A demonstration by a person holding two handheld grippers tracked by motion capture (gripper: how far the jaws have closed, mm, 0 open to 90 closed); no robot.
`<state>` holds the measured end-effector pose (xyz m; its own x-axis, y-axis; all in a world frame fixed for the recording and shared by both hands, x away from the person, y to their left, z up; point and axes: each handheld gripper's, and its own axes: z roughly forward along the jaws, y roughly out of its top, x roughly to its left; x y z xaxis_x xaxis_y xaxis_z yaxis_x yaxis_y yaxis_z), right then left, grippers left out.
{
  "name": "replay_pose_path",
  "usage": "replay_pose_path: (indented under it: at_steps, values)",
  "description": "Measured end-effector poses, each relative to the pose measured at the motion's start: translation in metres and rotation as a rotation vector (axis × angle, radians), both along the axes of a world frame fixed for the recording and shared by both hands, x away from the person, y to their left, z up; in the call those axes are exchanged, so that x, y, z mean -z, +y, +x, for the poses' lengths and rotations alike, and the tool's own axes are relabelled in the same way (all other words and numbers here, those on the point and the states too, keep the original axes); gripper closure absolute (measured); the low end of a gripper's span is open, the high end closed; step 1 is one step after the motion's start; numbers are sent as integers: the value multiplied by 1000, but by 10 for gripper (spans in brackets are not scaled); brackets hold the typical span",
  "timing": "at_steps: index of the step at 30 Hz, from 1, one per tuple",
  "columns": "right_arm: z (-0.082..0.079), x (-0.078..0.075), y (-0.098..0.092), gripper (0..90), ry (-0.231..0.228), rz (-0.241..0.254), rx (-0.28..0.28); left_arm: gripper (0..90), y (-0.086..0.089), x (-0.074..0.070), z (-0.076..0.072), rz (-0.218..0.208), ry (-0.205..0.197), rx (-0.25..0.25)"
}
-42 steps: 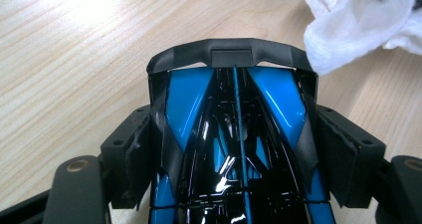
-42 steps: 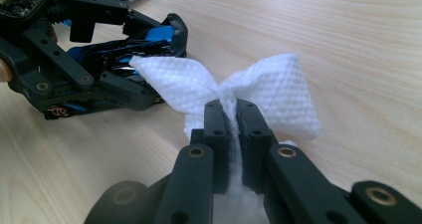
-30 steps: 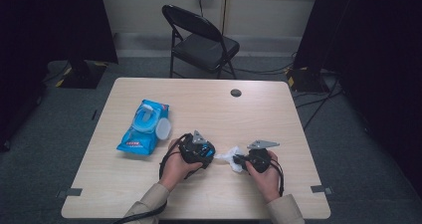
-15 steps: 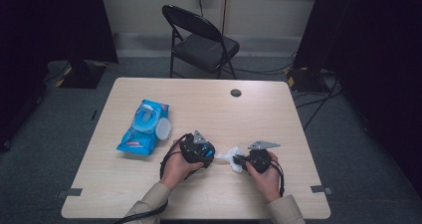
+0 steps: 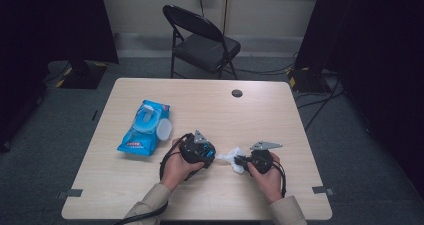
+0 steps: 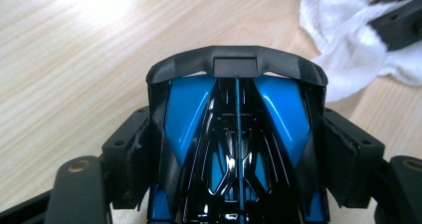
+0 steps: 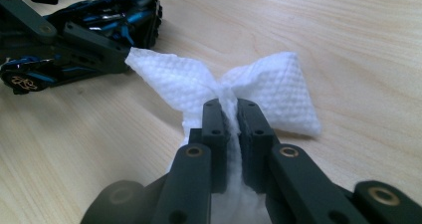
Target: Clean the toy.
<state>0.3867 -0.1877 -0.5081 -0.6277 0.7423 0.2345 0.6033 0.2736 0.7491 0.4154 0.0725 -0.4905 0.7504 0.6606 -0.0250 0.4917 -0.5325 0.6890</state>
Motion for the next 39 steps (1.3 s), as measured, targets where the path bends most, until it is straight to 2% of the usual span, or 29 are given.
replay_pose_path:
  at_steps: [5,6,15,16,22,25,29,32,34,39]
  values:
    - [0,0,0,833,-2,-5,1,257,5,-5,-1,-34,10,-7]
    - [0,0,0,832,-3,-5,1,257,6,-7,-1,-26,2,-4]
    - [0,0,0,831,-4,-6,1,257,10,-20,-4,-68,-4,4]
    - [0,0,1,830,-4,-6,1,257,10,-22,-3,-64,-18,5]
    - [0,0,0,823,-4,-5,3,257,12,-30,-6,-100,-23,17]
    - [0,0,1,821,-5,-6,3,257,12,-33,-7,-100,-38,25]
    - [0,0,0,821,-3,-5,3,257,14,-38,-8,-136,-41,21]
    - [0,0,0,821,-4,-5,3,257,15,-42,-8,-120,-63,29]
    - [0,0,0,821,-4,-5,4,256,15,-44,-9,-149,-57,26]
    - [0,0,0,831,0,1,4,257,17,-49,-10,-152,-72,34]
